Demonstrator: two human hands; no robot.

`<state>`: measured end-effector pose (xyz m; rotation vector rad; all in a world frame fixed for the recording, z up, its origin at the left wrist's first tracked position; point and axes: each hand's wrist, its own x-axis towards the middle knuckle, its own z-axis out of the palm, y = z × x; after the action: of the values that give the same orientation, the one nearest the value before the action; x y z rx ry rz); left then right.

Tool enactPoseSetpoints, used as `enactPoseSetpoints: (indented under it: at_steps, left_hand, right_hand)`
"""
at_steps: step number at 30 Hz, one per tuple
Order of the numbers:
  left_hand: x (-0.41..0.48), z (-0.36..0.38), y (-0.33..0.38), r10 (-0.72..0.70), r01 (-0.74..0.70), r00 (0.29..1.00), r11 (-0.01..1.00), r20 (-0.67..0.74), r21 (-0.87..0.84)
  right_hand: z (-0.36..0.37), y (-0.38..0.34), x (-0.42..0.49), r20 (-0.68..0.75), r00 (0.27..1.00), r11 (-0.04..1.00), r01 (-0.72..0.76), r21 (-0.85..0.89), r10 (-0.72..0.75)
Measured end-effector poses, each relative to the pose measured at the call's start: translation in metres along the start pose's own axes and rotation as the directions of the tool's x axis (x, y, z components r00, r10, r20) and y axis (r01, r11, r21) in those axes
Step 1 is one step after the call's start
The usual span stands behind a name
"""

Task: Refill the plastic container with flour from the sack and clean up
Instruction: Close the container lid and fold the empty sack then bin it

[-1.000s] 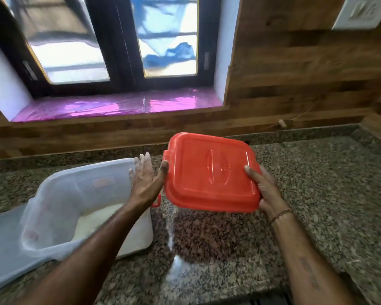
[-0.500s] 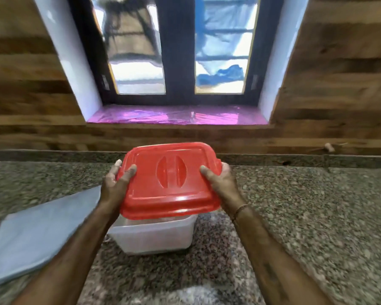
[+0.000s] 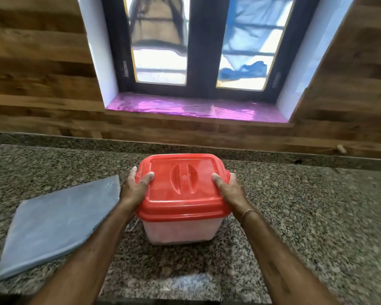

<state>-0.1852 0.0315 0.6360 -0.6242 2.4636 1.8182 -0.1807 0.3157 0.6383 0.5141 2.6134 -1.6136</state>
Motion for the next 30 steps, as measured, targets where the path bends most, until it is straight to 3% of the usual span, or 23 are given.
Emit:
enactPoseSetpoints:
  at_steps: [3,7,11,15,18,20,30]
  left_hand:
    - [0.005,0.000,-0.003,-0.035,0.037,0.999,0.999,0.039,-0.037]
    - [0.013,-0.005,-0.009,-0.109,0.126,0.987,0.982,0.117,-0.140]
    - [0.000,-0.005,-0.003,-0.183,0.187,0.982,0.975,0.048,-0.122]
    - [-0.005,-0.003,-0.002,-0.094,0.092,0.988,0.996,-0.119,-0.021]
    - [-0.003,-0.006,-0.004,0.003,0.013,0.980,0.997,-0.201,0.080]
    - [-0.011,-0.007,0.002,0.000,0.013,0.982,0.998,-0.191,0.064]
    - [-0.017,-0.008,0.004,0.110,-0.077,0.970,0.984,-0.216,0.158]
  right_hand:
    - [0.002,0.002,0.006,-0.010,0.999,0.997,-0.040,-0.062,0.039]
    - [0.002,-0.002,0.001,0.047,0.995,0.995,-0.087,0.041,0.085]
    - [0.003,0.001,-0.003,0.017,0.995,0.991,-0.103,0.090,0.102]
    - [0.008,0.006,0.002,-0.051,0.985,0.985,-0.162,0.055,0.165]
    - [0.012,0.001,-0.003,-0.290,0.956,0.981,-0.101,-0.164,0.050]
    - [0.015,-0.002,-0.006,-0.371,0.929,0.988,-0.054,-0.145,-0.004]
    - [0.011,-0.011,-0.014,-0.342,0.938,0.965,-0.039,-0.260,-0.055]
